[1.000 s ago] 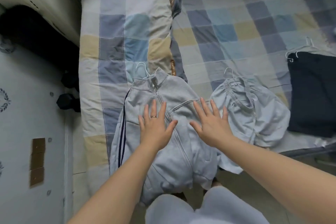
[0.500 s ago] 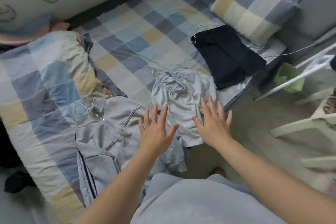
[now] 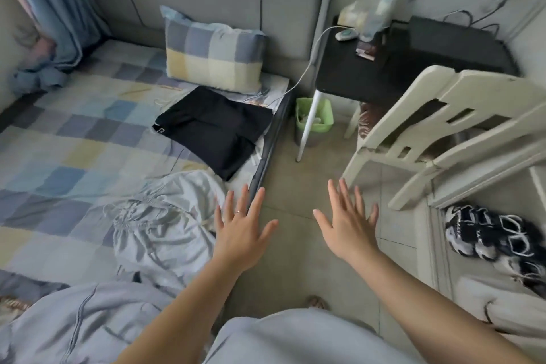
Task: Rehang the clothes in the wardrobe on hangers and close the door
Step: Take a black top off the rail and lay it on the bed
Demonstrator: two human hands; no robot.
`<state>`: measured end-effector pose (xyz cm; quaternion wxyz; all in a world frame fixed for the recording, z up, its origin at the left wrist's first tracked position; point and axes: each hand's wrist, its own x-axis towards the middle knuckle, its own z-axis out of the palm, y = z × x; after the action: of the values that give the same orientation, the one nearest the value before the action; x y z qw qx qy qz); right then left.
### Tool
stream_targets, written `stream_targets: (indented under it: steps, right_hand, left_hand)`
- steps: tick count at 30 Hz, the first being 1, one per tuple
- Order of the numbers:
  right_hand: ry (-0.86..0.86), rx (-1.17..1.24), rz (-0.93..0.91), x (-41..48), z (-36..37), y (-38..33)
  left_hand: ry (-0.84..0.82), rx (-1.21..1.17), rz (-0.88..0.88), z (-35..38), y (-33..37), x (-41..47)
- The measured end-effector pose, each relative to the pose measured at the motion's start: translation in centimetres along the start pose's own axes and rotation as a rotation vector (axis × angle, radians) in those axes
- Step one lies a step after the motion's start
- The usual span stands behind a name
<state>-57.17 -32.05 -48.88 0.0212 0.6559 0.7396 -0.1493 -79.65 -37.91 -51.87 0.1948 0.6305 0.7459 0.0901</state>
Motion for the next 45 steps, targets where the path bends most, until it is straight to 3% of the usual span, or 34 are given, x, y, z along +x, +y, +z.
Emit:
stream_targets:
  steps: [10, 22, 29, 37, 45]
  right_hand:
    - [0.235, 0.024, 0.341, 1.5, -10.8, 23.1]
    - [0.554, -0.115, 0.7, -0.5, -24.9, 39.5]
    - [0.769, -0.266, 0.886, 0.1, -36.0, 44.8]
    - [0.875, -0.575, 1.085, -1.7, -50.3, 48.2]
    - [0.931, -0.769, 1.212, -6.6, -62.5, 50.0]
  left_hand:
    - [-0.076, 0.086, 0.525, 3.1, 27.4, 12.6]
    - [-0.013, 0.017, 1.202, 1.3, 57.7, 23.5]
    - [0.097, -0.098, 1.577, -3.4, 76.7, 26.5]
    - [0.259, -0.312, 1.927, -11.0, 95.1, 26.2]
    - [0.325, -0.442, 2.036, -15.6, 109.2, 21.9]
